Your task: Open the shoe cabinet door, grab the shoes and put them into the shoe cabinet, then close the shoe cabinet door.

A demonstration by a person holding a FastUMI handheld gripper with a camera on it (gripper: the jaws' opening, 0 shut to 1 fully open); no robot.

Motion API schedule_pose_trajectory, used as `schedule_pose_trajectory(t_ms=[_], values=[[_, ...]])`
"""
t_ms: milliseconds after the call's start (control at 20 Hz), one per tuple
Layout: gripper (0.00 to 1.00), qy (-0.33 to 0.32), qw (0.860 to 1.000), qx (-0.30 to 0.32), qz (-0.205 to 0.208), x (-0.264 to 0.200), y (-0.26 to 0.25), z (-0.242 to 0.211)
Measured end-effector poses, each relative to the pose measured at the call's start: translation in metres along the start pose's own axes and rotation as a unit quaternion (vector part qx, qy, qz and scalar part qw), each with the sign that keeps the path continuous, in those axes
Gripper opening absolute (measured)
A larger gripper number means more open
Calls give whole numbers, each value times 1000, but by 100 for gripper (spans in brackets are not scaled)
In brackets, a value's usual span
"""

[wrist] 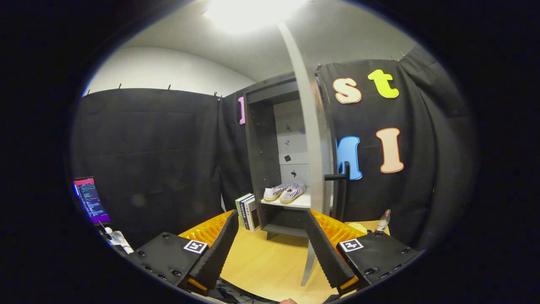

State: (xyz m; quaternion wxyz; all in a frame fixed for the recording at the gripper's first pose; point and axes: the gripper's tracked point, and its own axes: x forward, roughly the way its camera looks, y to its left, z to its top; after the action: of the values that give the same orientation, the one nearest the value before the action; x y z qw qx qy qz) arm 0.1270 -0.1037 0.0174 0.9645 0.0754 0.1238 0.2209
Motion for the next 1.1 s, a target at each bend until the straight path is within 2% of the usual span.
schedule_pose_trajectory(t_ms=[150, 300, 450, 550, 700, 1100], values=[[97, -15, 1000, 13, 10, -6, -24, 10], [97, -28, 999, 23, -4, -5, -66, 17], [97, -23, 999, 38, -8, 6, -96, 12], [97, -12, 999, 43, 4, 18, -107, 5], [97, 18, 997, 48, 60, 32, -97, -9], [97, 20, 994, 14, 111, 54, -70, -11]])
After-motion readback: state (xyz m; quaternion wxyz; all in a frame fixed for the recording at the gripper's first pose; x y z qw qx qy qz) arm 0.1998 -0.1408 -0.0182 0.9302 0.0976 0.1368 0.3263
